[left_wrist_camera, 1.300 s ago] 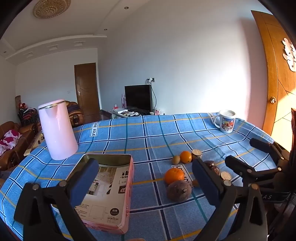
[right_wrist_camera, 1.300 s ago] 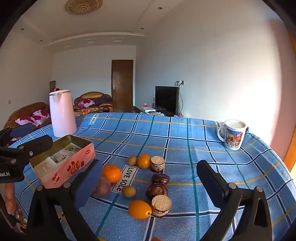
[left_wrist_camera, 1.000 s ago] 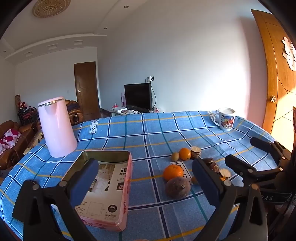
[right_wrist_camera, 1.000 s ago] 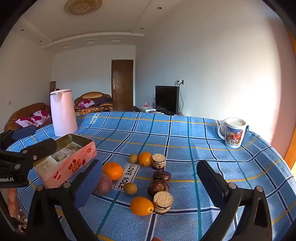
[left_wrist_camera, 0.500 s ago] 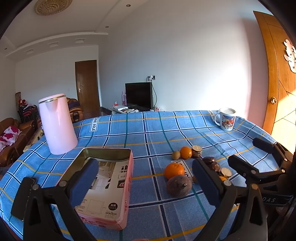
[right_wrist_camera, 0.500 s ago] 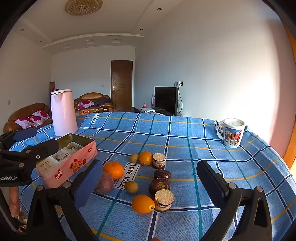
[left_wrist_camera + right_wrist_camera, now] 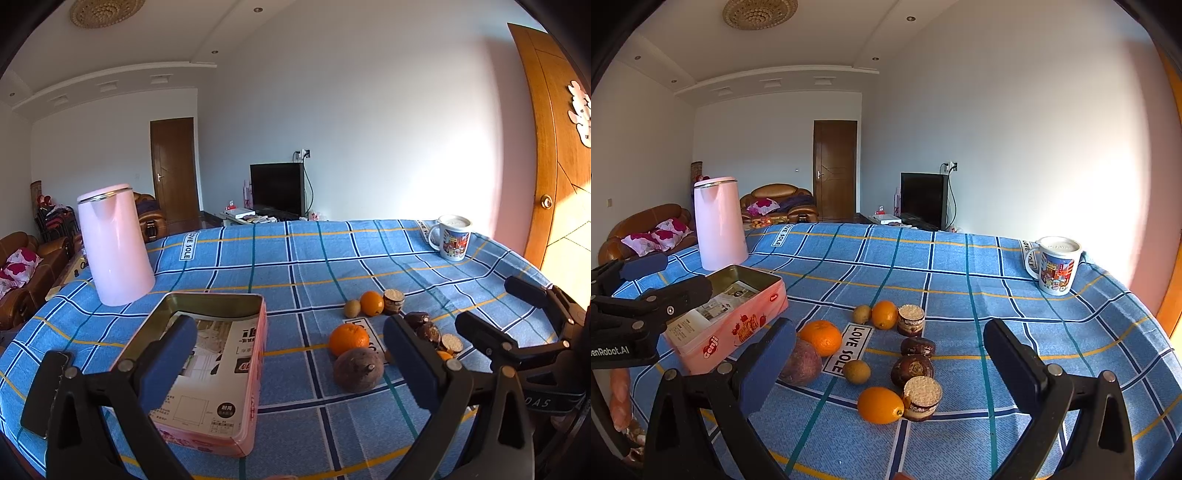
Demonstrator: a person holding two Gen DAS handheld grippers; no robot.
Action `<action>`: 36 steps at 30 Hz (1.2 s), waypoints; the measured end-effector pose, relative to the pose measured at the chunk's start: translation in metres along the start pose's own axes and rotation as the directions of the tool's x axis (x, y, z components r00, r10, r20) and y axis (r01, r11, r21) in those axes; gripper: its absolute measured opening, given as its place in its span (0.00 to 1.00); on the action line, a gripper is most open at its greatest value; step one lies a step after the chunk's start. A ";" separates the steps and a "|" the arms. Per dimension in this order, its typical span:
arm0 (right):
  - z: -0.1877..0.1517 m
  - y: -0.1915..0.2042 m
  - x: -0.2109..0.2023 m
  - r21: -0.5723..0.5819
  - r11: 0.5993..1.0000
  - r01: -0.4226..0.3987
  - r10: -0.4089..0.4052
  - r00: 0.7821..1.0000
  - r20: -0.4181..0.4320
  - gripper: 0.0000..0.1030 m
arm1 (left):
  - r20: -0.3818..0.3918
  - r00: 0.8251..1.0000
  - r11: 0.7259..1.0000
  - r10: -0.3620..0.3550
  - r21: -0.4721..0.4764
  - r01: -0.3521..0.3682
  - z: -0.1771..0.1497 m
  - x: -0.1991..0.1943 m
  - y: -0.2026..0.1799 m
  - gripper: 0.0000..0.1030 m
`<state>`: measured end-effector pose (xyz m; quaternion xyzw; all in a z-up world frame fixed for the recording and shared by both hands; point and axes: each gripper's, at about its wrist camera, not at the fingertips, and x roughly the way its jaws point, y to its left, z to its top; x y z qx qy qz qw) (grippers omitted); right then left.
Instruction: Organize fruits
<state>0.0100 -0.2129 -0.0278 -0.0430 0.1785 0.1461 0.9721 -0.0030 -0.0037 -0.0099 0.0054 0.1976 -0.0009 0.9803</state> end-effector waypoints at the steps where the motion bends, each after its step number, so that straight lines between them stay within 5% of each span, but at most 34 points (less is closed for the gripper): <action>1: 0.000 0.001 0.000 0.000 1.000 -0.001 0.001 1.000 -0.002 0.99 | 0.000 1.000 1.000 0.000 -0.001 0.000 0.000 0.000 0.000 1.00; 36: -0.009 0.000 0.005 0.004 1.000 -0.007 0.007 1.000 -0.025 0.99 | -0.015 1.000 1.000 -0.004 -0.007 0.004 -0.005 0.002 -0.001 1.00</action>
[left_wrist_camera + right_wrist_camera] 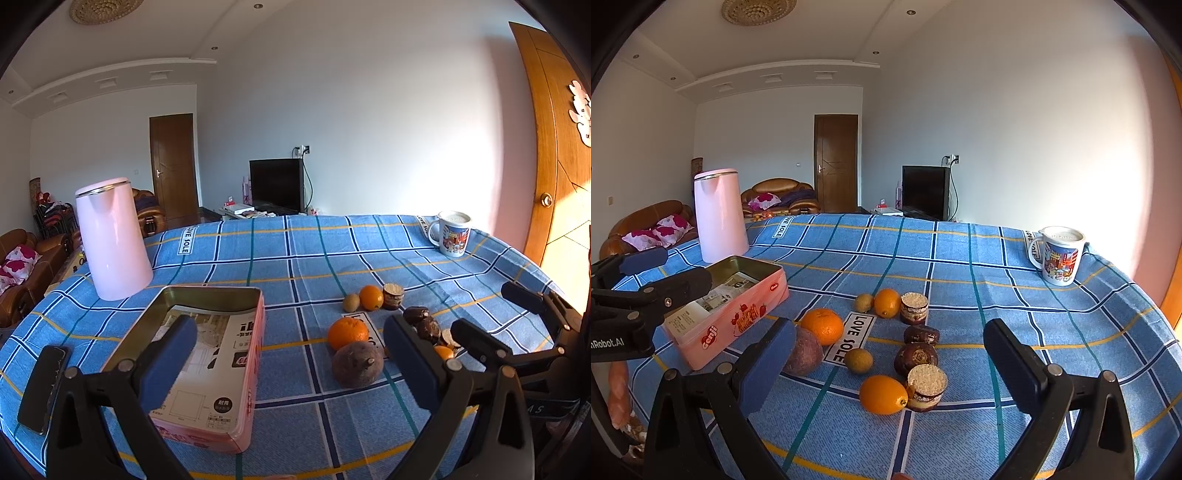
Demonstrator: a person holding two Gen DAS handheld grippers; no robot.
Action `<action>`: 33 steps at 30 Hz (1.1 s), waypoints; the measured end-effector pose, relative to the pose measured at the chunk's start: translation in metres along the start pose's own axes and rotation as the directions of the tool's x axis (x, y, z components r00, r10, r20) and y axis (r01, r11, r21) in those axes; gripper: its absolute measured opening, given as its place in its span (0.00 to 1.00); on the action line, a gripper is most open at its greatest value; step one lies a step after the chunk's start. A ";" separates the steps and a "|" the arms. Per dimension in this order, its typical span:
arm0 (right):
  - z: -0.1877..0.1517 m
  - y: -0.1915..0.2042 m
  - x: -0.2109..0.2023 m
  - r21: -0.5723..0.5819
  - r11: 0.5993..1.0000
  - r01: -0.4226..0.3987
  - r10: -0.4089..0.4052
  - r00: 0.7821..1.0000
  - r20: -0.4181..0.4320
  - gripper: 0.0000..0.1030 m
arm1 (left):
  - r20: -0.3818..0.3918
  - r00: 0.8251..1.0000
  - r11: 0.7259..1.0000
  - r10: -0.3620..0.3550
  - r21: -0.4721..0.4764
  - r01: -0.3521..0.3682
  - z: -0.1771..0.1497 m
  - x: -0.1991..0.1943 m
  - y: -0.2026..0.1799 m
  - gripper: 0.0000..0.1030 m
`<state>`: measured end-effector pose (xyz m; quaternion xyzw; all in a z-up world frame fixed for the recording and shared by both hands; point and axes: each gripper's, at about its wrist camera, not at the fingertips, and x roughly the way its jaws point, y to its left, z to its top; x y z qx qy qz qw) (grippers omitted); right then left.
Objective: Organize fruits
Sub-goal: 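Close the left gripper on the purple passion fruit while the right gripper grasps the white-topped cookie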
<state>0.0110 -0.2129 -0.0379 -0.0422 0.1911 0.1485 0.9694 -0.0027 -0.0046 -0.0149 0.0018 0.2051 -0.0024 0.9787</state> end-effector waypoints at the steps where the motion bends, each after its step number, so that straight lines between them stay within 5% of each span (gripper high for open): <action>1: -0.001 -0.001 0.000 0.002 1.000 0.002 -0.002 1.000 -0.002 0.99 | -0.001 1.000 1.000 0.000 0.000 0.000 -0.001 0.001 0.000 1.00; 12: -0.020 -0.048 0.013 0.101 0.990 0.094 -0.088 0.994 -0.069 0.99 | -0.072 0.997 0.998 -0.028 0.053 0.031 -0.020 0.038 -0.024 1.00; 16: -0.025 -0.054 0.028 0.122 0.990 0.075 -0.060 0.991 -0.122 0.98 | -0.119 0.991 0.995 -0.058 0.078 0.067 -0.024 0.057 -0.037 1.00; 19: -0.027 -0.057 0.037 0.136 0.989 0.051 -0.029 0.986 -0.162 0.81 | -0.151 0.986 0.993 -0.066 0.087 0.079 -0.026 0.069 -0.043 0.98; 33: -0.032 -0.062 0.063 0.183 0.983 -0.030 0.086 0.948 -0.307 0.67 | -0.284 0.947 0.980 -0.152 0.082 0.182 -0.031 0.096 -0.050 0.68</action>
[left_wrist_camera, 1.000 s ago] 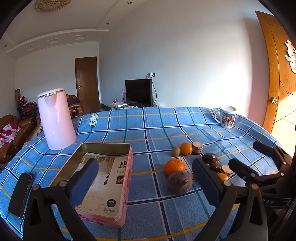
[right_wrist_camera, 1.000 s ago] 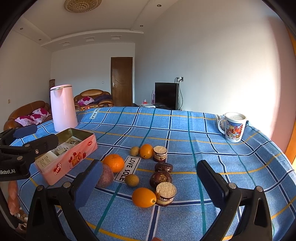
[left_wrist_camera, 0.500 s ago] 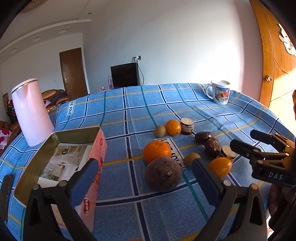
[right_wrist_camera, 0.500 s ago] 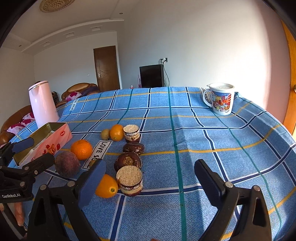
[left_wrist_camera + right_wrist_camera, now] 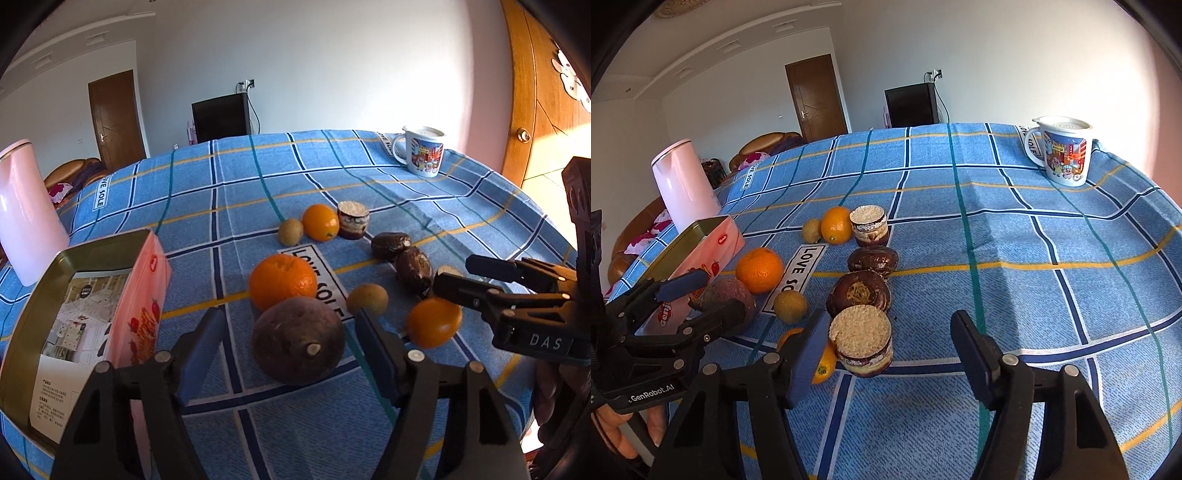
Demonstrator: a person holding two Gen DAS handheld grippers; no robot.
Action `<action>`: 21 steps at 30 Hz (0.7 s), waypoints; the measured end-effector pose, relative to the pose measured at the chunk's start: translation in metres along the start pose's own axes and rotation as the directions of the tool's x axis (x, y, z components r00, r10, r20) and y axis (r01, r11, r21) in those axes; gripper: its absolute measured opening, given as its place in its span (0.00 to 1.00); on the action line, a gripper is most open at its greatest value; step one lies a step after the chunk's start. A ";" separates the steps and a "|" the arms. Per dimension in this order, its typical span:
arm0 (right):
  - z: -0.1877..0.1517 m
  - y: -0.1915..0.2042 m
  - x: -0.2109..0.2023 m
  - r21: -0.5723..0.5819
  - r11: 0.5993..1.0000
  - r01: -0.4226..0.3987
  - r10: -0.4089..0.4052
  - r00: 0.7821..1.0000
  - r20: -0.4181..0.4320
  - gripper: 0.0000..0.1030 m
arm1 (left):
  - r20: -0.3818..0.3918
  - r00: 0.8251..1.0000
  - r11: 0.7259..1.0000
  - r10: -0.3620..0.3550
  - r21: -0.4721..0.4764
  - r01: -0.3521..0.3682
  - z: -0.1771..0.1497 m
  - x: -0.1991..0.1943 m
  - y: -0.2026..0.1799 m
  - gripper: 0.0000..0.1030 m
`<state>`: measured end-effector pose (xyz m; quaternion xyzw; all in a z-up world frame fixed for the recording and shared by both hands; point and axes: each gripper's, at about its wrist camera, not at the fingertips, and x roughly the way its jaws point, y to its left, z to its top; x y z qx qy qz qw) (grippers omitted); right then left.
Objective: Organize fruits
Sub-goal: 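Close the left gripper on the purple passion fruit while the right gripper grasps the white-topped cookie, then lift the passion fruit with the left gripper while the right gripper lifts the cookie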
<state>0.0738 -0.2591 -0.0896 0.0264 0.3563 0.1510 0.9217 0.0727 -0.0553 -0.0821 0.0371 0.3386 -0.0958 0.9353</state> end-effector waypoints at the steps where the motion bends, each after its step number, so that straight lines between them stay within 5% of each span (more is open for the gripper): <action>1: 0.000 0.000 0.001 0.000 1.000 -0.005 0.005 1.000 -0.009 0.66 | -0.008 1.000 1.000 -0.008 -0.006 0.008 0.000 0.001 0.001 0.66; 6: 0.003 -0.002 0.006 0.008 0.998 -0.060 0.061 0.997 -0.041 0.54 | -0.012 0.999 0.999 -0.039 -0.007 0.039 -0.002 0.002 0.000 0.53; 11: 0.001 0.003 0.003 -0.021 0.994 -0.110 0.110 0.994 -0.024 0.34 | 0.010 0.999 0.999 -0.049 -0.012 0.049 -0.002 -0.002 0.003 0.53; 21: -0.002 0.000 -0.011 -0.027 0.990 -0.141 0.143 0.988 0.060 0.34 | 0.088 0.996 1.000 -0.023 0.011 0.022 -0.004 -0.014 0.000 0.53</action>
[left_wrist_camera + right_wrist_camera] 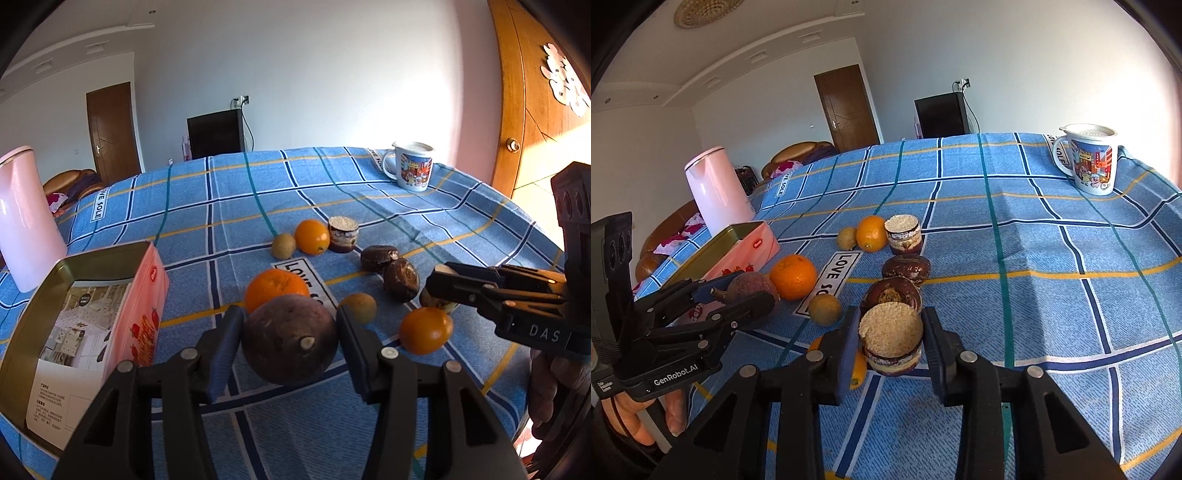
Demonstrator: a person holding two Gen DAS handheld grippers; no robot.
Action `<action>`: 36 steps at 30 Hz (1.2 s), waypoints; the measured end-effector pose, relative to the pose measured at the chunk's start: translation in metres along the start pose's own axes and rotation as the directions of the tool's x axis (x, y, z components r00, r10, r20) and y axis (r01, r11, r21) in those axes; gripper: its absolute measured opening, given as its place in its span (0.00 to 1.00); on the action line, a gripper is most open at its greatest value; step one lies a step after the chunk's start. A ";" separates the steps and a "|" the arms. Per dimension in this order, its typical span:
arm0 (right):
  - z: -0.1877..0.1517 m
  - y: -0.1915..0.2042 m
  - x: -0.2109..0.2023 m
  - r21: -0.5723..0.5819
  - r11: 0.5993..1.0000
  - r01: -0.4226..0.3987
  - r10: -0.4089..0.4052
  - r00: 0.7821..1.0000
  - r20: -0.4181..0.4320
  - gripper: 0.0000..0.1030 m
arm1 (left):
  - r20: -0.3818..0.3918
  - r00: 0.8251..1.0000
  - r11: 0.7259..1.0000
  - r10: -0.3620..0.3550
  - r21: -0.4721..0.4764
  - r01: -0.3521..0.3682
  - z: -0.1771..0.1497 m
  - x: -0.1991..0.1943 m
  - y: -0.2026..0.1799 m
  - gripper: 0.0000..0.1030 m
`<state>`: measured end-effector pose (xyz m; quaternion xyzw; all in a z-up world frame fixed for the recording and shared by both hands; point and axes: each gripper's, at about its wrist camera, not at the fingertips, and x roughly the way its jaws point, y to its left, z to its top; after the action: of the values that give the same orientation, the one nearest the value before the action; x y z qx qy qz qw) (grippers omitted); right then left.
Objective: Organize fruits
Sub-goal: 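Lift the passion fruit with the left gripper while the right gripper lifts the cookie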
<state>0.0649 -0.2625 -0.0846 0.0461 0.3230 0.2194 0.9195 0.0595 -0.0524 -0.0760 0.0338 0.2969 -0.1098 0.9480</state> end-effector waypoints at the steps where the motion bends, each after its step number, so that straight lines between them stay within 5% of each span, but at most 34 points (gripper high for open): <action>1: 0.000 0.000 -0.002 -0.003 1.000 -0.007 0.007 1.000 0.014 0.34 | 0.010 1.000 1.000 0.004 0.001 -0.004 0.000 -0.001 0.000 0.53; 5: -0.001 0.005 -0.009 -0.029 1.000 0.005 -0.003 0.998 0.062 0.34 | 0.053 0.999 1.000 0.012 0.008 -0.013 -0.001 -0.009 -0.001 0.52; 8: -0.002 0.008 -0.013 -0.046 0.999 0.013 -0.008 0.996 0.094 0.34 | 0.090 0.996 1.000 0.012 0.016 -0.013 -0.003 -0.014 -0.001 0.33; 13: -0.003 0.010 -0.017 -0.063 0.998 0.018 -0.010 0.993 0.122 0.34 | 0.089 0.996 1.000 0.014 0.020 -0.016 -0.002 -0.013 0.000 0.33; 16: -0.004 0.010 -0.017 -0.063 0.998 0.018 -0.010 0.993 0.121 0.34 | 0.085 0.996 0.999 0.021 0.028 -0.023 -0.003 -0.014 -0.002 0.40; 18: -0.004 0.009 -0.017 -0.057 0.998 0.016 -0.009 0.993 0.122 0.34 | 0.063 0.998 0.999 0.018 0.039 -0.020 -0.001 -0.012 -0.003 0.66; 20: -0.004 0.008 -0.017 -0.053 0.999 0.012 -0.006 0.993 0.120 0.34 | 0.038 0.999 0.999 0.014 0.032 -0.015 0.000 -0.009 -0.002 0.75; 29: -0.006 0.006 -0.017 -0.046 0.999 -0.004 0.010 0.993 0.121 0.34 | -0.137 0.990 0.999 -0.030 -0.019 0.027 0.001 0.021 0.003 0.70; 32: -0.006 0.005 -0.017 -0.045 0.999 -0.009 0.014 0.993 0.120 0.34 | -0.139 0.988 0.998 -0.060 -0.020 0.058 -0.001 0.021 0.002 0.53; 36: -0.006 0.007 -0.018 -0.058 0.998 -0.001 0.008 0.992 0.127 0.34 | -0.099 0.994 0.999 -0.046 -0.024 0.043 -0.002 0.013 0.002 0.53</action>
<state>0.0460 -0.2641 -0.0778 0.0340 0.2572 0.2272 0.9387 0.0698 -0.0532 -0.0850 0.0221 0.3457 -0.1258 0.9296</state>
